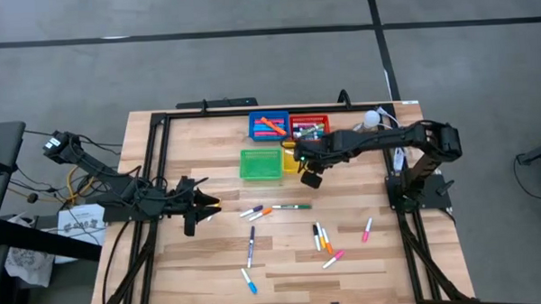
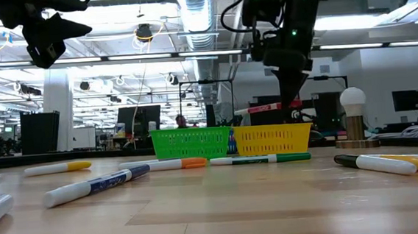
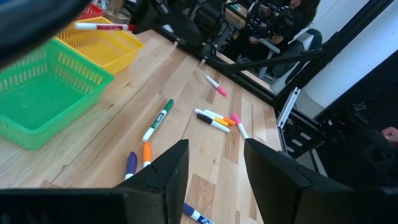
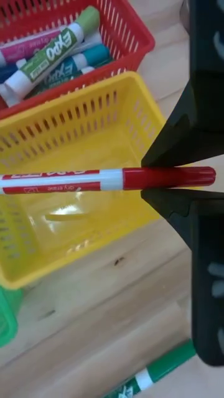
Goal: Pick & Place Markers
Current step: Put the red thin dry erase marker into the yellow bin, then put the green thin dry erase marker into the yellow bin
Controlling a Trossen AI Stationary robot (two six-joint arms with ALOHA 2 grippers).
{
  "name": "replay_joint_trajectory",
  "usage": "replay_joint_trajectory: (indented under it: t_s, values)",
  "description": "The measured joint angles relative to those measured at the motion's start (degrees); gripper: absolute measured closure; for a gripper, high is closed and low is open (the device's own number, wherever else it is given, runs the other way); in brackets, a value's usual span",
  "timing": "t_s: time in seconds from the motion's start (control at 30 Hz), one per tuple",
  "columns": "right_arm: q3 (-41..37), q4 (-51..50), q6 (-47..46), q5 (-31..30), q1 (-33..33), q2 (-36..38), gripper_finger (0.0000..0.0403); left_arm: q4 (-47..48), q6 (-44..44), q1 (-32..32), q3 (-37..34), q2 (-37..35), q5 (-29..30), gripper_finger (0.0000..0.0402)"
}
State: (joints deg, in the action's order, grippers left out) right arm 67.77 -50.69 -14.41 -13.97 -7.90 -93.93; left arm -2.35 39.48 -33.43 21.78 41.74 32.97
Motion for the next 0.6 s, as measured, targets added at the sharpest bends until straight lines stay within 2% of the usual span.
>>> replay_joint_trajectory:
  t_s: [0.6]
  values:
    - [0.0,0.2,1.4,0.3,-0.7,0.0,0.0344,0.2,-0.2,0.0,0.0,0.0,0.0,0.0247]
